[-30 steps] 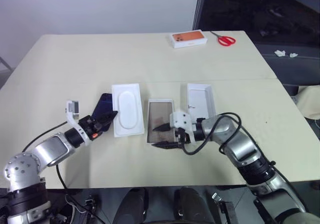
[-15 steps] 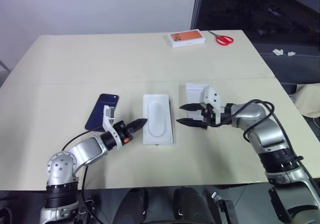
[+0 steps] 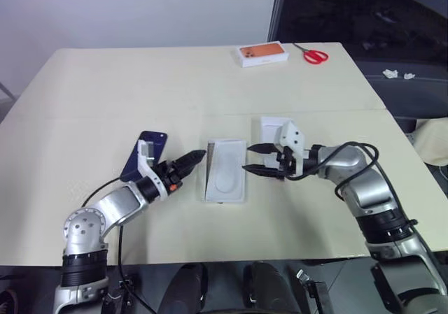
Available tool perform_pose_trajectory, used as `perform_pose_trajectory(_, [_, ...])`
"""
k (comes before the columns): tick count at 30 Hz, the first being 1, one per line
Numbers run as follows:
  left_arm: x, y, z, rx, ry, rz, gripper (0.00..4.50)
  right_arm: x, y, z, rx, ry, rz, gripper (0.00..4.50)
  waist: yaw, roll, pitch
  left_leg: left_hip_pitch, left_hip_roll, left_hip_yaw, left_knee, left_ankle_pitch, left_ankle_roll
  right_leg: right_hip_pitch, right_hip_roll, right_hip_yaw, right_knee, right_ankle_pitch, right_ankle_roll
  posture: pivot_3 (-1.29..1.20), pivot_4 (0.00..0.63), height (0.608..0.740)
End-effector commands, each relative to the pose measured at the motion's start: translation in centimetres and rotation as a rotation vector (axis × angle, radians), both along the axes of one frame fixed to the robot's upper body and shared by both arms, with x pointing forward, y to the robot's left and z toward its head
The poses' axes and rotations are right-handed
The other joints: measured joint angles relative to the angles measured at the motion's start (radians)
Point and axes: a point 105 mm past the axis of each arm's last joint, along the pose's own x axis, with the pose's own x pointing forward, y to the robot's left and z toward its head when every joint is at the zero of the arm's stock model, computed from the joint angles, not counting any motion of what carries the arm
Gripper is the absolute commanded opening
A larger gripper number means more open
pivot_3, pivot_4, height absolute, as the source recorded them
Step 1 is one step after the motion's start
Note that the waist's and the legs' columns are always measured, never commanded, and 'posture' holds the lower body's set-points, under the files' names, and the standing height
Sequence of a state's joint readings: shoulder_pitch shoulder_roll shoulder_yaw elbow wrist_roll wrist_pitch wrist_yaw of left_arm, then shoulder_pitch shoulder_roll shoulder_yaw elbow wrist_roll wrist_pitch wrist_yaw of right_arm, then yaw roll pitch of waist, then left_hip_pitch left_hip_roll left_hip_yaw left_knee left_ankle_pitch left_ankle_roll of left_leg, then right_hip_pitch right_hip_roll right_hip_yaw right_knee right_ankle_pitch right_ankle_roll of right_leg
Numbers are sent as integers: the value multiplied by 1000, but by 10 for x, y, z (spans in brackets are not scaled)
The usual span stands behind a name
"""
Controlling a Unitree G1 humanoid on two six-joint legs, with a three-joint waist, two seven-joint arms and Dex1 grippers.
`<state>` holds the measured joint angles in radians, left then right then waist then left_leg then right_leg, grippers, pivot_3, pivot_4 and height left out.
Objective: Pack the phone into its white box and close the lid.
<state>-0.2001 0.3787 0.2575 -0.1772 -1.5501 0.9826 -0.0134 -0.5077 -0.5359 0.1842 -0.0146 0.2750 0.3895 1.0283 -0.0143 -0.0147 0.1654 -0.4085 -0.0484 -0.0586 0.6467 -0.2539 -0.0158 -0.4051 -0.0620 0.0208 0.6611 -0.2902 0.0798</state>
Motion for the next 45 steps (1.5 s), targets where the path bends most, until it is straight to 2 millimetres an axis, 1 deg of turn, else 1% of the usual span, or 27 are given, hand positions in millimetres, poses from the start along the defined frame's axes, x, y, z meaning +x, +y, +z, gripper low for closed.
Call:
perform_pose_trajectory(1, [-4, 12, 20, 139, -211, 36, 4500, 3, 25, 24, 45, -78, 30, 1508, -5, 1, 0, 0, 0, 0, 0, 0, -1, 0, 0, 0, 0, 0, 0, 0, 150, 740])
perform_pose_trajectory(2, [-4, 14, 22, 161, -248, 43, 4500, 4, 28, 25, 50, -79, 27, 984, -2, 1, 1, 0, 0, 0, -1, 1, -1, -1, 0, 0, 0, 0, 0, 0, 150, 740])
perform_pose_trajectory(3, [-5, 22, 24, 235, -324, 70, 4500, 6, 32, 24, 34, -84, 22, 430, 1, 1, 1, 0, 0, 0, -1, 2, -3, 0, 0, 0, 0, 0, 0, 0, 150, 740])
perform_pose_trajectory(4, [-8, 28, 24, 288, -374, 71, 4500, 10, 37, 23, 15, -91, 12, 42, 2, 1, 1, 0, 0, 0, -1, 3, -5, 0, 0, 0, 0, 0, 0, 0, 150, 740])
perform_pose_trajectory(6, [-12, 38, 18, 348, -389, 56, 4500, 14, 44, 23, -10, -103, -1, 42, 2, 1, 1, 0, 0, 0, -2, 3, -5, 0, 0, 0, -1, 0, -1, 0, 150, 740])
perform_pose_trajectory(7, [-11, 44, 19, 378, -423, 73, 4500, 17, 46, 22, -30, -115, -7, 42, 4, 2, 1, 0, 0, 0, -2, 2, -4, 0, 0, 0, -1, 0, -1, 0, 150, 740])
perform_pose_trajectory(9, [-12, 57, 15, 463, -461, 86, 4500, 23, 48, 8, -173, -187, -16, 42, 4, 2, 1, 0, 0, 0, -2, 1, -2, 0, -1, 0, -2, 0, -1, 0, 150, 740])
perform_pose_trajectory(11, [-11, 66, 3, 596, -489, 94, 4500, 26, 46, -10, -326, -246, 5, 42, 4, 2, 1, 0, 0, 0, -2, 1, -1, 0, -1, -1, -3, -1, -4, 0, 150, 740])
perform_pose_trajectory(13, [-11, 66, -3, 644, -501, 85, 4500, 26, 46, -20, -402, -268, 38, 42, 4, 2, 1, 0, 0, 0, -3, 1, -1, 0, -1, 0, -4, -1, -4, 0, 150, 740])
perform_pose_trajectory(19, [-11, 62, -3, 640, -532, 98, 4500, 28, 58, -21, -415, -288, 71, 42, 0, 2, 2, -1, 0, 0, -3, 0, -1, 0, -1, -1, -5, 1, -2, 0, 150, 740])
perform_pose_trajectory(21, [-10, 62, -4, 642, -533, 106, 4500, 28, 62, -27, -447, -320, 91, 42, 0, 2, 2, -1, 1, 0, -4, 0, -1, 0, 0, -1, -5, 1, -2, 0, 150, 740])
perform_pose_trajectory(24, [-9, 62, -4, 639, -535, 125, 4500, 25, 74, -32, -434, -314, 109, 42, -2, 2, 2, -1, 1, 0, -4, 0, -1, -1, 0, -1, -5, 1, -1, 0, 150, 740])
perform_pose_trajectory(27, [-9, 61, -3, 632, -535, 141, 4500, 24, 81, -33, -415, -305, 110, 42, -1, 2, 2, -1, 1, 0, -4, 0, -1, 0, 0, -1, -5, 1, -1, 0, 150, 740])
perform_pose_trajectory(31, [-9, 62, -3, 637, -536, 156, 4500, 26, 86, -33, -410, -313, 106, 42, -2, 2, 2, -1, 1, 0, -4, 0, -1, 0, 0, -2, -5, 1, -1, 0, 150, 740])
perform_pose_trajectory(36, [-9, 61, -2, 642, -538, 158, 4500, 31, 83, -37, -415, -308, 88, 42, -3, 2, 2, 0, 1, 0, -4, 1, -1, 0, 0, -1, -4, 1, -1, 0, 150, 740])
perform_pose_trajectory(37, [-9, 61, -2, 641, -537, 158, 4500, 31, 81, -36, -431, -330, 91, 42, -3, 2, 2, 0, 1, 0, -4, 1, -1, 0, 0, -2, -4, 1, -1, 0, 150, 740])
perform_pose_trajectory(42, [-9, 62, -2, 646, -539, 159, 4500, 31, 80, -12, -368, -341, 78, 42, 0, 2, 2, 0, 1, 0, -4, 1, -1, 0, 0, -2, -4, 1, -1, 0, 150, 740])
perform_pose_trajectory(43, [-9, 62, -1, 642, -540, 157, 4500, 32, 77, -6, -375, -354, 78, 42, 0, 2, 2, 0, 1, 0, -4, 1, -1, 0, 0, -2, -4, 1, -1, 0, 150, 740])
perform_pose_trajectory(45, [-8, 61, -1, 644, -543, 154, 4500, 32, 72, -1, -420, -388, 95, 42, 1, 2, 2, 0, 1, 0, -4, 1, -1, 0, 0, -2, -4, 1, -1, 0, 150, 740])
